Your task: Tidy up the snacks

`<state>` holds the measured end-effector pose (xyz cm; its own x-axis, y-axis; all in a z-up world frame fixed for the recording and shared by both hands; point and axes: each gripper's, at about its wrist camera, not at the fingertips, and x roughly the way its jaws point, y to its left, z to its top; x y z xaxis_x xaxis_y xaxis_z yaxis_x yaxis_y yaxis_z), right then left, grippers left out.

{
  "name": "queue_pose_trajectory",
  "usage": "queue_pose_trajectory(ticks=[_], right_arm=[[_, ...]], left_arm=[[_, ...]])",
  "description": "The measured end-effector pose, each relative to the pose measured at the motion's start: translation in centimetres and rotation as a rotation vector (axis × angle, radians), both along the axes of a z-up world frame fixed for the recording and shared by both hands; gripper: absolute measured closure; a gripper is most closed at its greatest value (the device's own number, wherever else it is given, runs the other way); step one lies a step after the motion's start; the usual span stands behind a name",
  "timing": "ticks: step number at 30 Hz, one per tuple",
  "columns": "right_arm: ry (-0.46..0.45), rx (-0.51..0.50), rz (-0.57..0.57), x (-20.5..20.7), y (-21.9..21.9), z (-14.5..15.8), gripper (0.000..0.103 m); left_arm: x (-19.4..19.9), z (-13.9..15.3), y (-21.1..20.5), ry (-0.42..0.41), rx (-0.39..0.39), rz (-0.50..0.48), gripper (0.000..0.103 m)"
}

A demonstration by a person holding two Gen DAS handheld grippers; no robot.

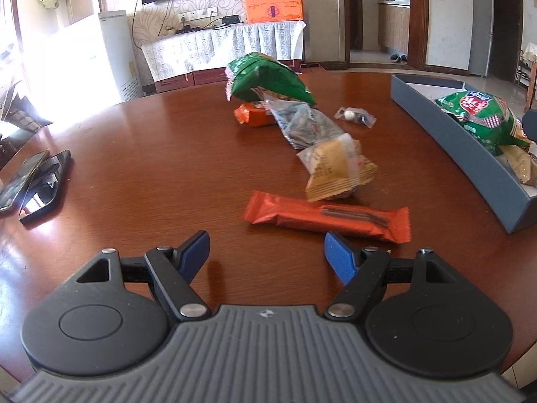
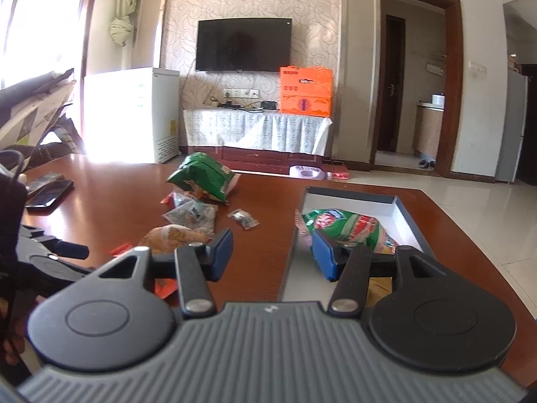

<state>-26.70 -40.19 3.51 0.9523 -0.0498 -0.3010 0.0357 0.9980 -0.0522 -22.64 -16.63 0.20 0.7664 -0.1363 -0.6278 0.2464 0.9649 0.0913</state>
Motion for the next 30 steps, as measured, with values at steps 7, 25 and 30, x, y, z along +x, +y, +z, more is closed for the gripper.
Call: queue_pose_trajectory(ticks=[7, 25, 30], right_arm=[[0.016, -0.019, 0.054, 0.7, 2.1, -0.2, 0.048], [0.245, -0.135, 0.042, 7.0, 7.0, -3.3, 0.049], [0.301, -0.157, 0.068, 8.2, 8.8, -4.4, 0.050]], left_arm=[[-0.1, 0.1, -0.2, -0.005, -0.025, -0.113, 0.023], [1.1, 0.1, 2.6, 0.004, -0.007, -0.005, 0.023], [1.7, 0.3, 4.2, 0.010, -0.022, 0.040, 0.023]])
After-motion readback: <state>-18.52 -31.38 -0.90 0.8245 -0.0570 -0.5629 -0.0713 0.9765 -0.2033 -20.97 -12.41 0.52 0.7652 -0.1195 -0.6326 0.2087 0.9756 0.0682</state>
